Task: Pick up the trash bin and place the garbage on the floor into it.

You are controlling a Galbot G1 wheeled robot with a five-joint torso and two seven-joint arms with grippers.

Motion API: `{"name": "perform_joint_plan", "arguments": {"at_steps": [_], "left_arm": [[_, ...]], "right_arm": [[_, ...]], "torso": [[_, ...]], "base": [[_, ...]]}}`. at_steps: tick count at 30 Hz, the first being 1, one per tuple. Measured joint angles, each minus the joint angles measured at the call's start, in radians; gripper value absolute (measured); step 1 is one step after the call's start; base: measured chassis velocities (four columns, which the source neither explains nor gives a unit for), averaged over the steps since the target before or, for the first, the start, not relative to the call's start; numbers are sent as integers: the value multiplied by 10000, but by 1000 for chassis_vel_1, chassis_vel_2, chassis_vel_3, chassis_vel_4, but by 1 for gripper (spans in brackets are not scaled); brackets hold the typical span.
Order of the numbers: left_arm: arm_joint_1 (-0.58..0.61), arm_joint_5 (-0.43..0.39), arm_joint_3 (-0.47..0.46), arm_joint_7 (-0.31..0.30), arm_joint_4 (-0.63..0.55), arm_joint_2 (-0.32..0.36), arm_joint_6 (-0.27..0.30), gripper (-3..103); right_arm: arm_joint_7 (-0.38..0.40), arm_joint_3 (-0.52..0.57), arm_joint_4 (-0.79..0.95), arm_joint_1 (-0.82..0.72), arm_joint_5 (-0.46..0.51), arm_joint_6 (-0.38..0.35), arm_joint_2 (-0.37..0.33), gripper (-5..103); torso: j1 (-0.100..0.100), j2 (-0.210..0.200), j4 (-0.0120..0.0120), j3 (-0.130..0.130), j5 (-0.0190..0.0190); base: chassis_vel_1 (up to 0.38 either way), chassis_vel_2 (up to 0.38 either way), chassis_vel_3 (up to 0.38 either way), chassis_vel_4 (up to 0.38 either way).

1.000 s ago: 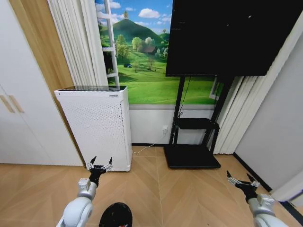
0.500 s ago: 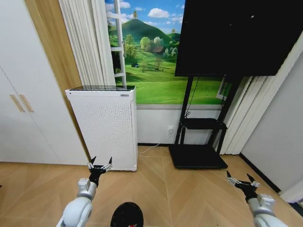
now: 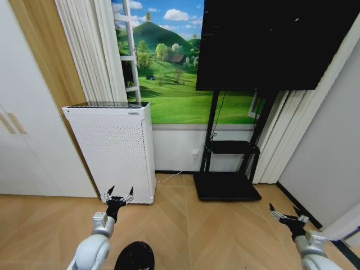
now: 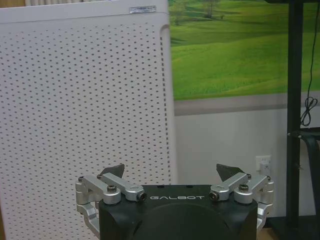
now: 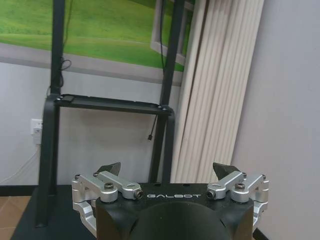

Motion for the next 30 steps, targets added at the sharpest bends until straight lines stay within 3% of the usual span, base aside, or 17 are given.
{"name": "perform_joint_plan", "arguments": {"at_steps": [1,5,10,23,30], "left_arm": [[0,0,0,0,1,-1,1,100],[0,0,2,6,0,-2,0,100],[0,0,3,13,-1,-2,0,100],[-1,1,-3,6,1,3,0,100],[0,1,1,6,1,0,0,100]], "right_arm": [[1,1,1,0,0,0,-1,100],[1,1,0,0,0,0,-1,100],[2,2,0,0,0,0,-2,100],[0,-1,3,0,0,0,1,100],[0,-1,2,0,0,0,0,100]], "torso": [[-1,0,-2,-2,-20],[-1,-4,-1,-3,-1],[-2,-8,-2,-5,-3],[-4,-13,-1,-8,-10],[-4,-15,-3,-9,-6]], "base": [[-308,-289,268,276],[-280,-270,252,253],[-128,-140,156,113],[37,24,-33,-19],[-12,-195,-13,205]]}}
